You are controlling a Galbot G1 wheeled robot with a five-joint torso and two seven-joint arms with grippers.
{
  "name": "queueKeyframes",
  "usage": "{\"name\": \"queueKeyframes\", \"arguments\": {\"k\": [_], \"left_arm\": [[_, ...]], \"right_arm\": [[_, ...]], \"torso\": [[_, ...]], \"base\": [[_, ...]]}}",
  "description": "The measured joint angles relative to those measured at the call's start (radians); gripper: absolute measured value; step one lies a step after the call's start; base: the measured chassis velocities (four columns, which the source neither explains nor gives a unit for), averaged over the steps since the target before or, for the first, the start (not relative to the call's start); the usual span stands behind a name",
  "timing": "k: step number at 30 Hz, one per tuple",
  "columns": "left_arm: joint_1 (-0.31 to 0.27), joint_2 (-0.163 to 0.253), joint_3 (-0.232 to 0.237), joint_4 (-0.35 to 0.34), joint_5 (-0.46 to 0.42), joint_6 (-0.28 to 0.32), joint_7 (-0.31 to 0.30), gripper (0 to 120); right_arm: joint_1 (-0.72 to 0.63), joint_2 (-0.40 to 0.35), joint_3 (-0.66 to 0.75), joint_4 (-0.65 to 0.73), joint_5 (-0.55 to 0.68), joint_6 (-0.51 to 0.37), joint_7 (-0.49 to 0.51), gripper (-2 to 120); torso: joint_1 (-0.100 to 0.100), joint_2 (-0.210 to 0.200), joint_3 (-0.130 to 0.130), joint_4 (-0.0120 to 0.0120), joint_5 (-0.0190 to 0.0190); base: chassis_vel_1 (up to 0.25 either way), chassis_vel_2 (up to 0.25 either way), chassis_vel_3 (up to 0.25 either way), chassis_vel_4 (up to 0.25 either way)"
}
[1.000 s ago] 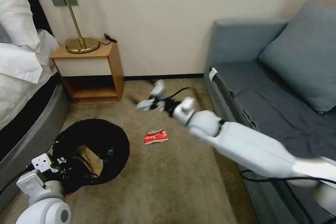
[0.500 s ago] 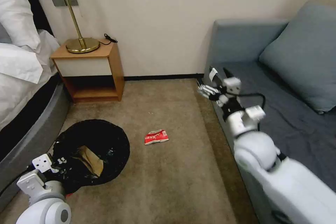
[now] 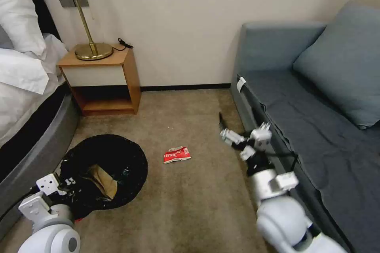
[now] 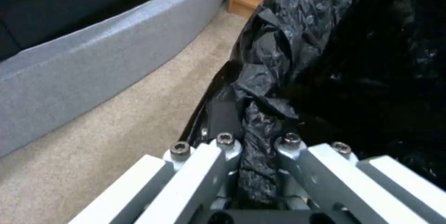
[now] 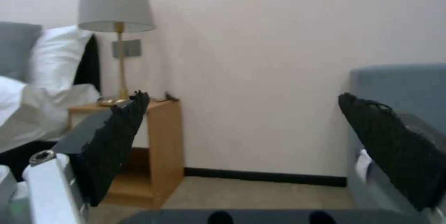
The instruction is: Pick up the trash bin, then pick up the garbage on the floor and place it into the trash bin.
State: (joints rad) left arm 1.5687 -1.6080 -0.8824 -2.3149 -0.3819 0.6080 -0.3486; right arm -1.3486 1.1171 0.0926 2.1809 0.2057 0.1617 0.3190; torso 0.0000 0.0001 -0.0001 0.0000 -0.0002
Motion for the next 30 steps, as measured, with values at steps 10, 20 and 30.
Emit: {"name": "queueKeyframes", "arguments": {"k": [10,20,30], "left_arm": [[-0.002,0.0,-0.011,-0.003,-0.001,0.001,0.0,3],[-0.003,0.0,-0.02,-0.003,-0.011,0.001,0.0,3],[-0.004,0.0,-0.023,-0.002,-0.014,0.001,0.0,3]], "right_arm": [[-0.003,0.045,-0.039,-0.048,-0.022,0.02,-0.023,100],[0.012,0.039,-0.041,-0.057,-0.015,0.02,-0.025,100],[0.02,0.038,-0.043,-0.063,-0.012,0.02,-0.025,100]], "torso": [[0.0,0.0,0.0,0.0,0.0001],[0.0,0.0,0.0,0.0,0.0001],[0.0,0.0,0.0,0.0,0.0002]], "base": [[0.0,0.0,0.0,0.0],[-0.011,0.012,0.011,-0.013],[-0.081,0.088,0.086,-0.09]]}}
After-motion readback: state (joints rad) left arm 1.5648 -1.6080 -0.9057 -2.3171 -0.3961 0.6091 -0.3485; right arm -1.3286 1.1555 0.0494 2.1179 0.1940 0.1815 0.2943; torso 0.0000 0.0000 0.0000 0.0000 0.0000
